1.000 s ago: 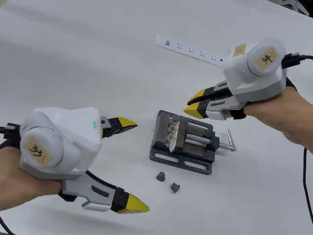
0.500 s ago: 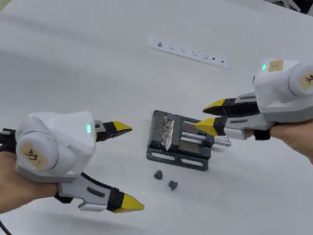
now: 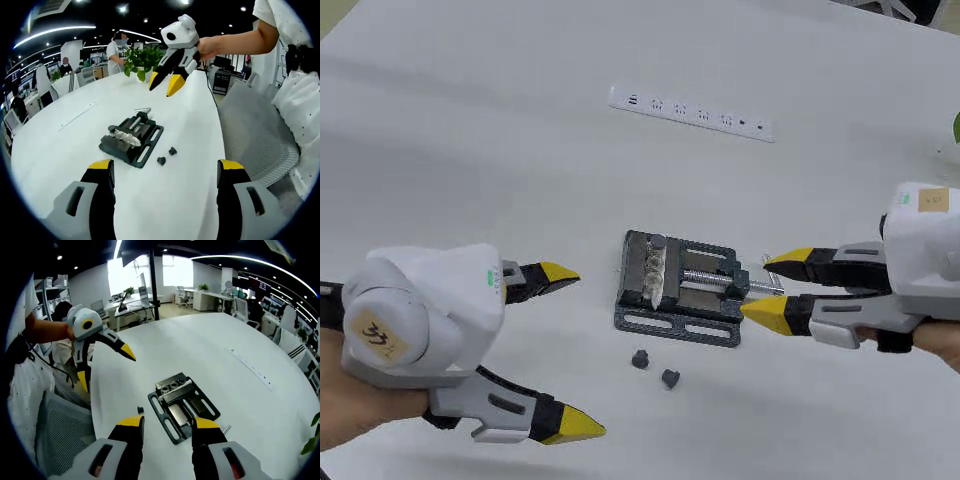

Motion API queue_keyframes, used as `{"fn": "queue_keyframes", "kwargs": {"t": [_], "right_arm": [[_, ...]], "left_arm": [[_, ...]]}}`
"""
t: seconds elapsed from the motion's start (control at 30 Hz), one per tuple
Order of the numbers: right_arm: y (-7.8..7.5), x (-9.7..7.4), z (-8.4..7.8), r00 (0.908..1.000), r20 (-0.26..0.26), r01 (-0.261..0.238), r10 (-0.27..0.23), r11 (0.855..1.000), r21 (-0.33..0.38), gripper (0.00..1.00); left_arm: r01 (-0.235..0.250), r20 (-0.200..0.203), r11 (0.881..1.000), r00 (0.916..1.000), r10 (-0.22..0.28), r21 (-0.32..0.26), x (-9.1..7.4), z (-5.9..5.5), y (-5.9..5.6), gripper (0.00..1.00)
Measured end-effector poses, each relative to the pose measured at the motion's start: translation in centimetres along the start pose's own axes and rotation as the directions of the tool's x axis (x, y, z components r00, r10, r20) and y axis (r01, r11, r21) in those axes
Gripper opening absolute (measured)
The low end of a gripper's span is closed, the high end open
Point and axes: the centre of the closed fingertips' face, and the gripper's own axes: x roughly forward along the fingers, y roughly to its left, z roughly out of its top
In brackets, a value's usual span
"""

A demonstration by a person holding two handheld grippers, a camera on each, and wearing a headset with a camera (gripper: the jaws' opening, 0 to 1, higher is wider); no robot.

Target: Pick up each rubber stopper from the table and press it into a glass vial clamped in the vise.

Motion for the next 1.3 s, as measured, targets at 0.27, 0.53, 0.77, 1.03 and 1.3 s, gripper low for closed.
{"fn": "queue_keyframes", "kwargs": {"t": [0.27,0.53,0.77,1.03,1.3], "right_arm": [[1.5,-1.4,-2.2,0.9996,0.011,0.024,-0.025,0.998,0.056,0.37],[2.8,-2.5,-3.8,0.9988,0.029,0.037,-0.040,0.994,0.103,0.39],[3.4,-3.1,-5.1,0.9987,0.032,0.035,-0.040,0.992,0.125,0.43],[3.5,-3.4,-5.9,0.9979,0.040,0.044,-0.050,0.988,0.148,0.43],[3.5,-3.5,-6.4,0.9978,0.034,0.051,-0.056,0.988,0.149,0.43]], "left_arm": [[0.009,-0.018,1.000,0.9998,-0.008,0.029,0.4,-0.4,0.3,0.77],[0.027,-0.037,0.996,0.9990,-0.024,0.081,1.3,-0.3,0.5,0.64],[0.058,-0.077,0.990,0.9959,-0.048,0.131,2.4,-1.0,0.5,0.55],[0.104,-0.116,0.978,0.9898,-0.084,0.180,4.2,-1.4,0.4,0.47],[0.125,-0.130,0.973,0.9864,-0.100,0.194,5.5,-1.8,1.0,0.37]]}}
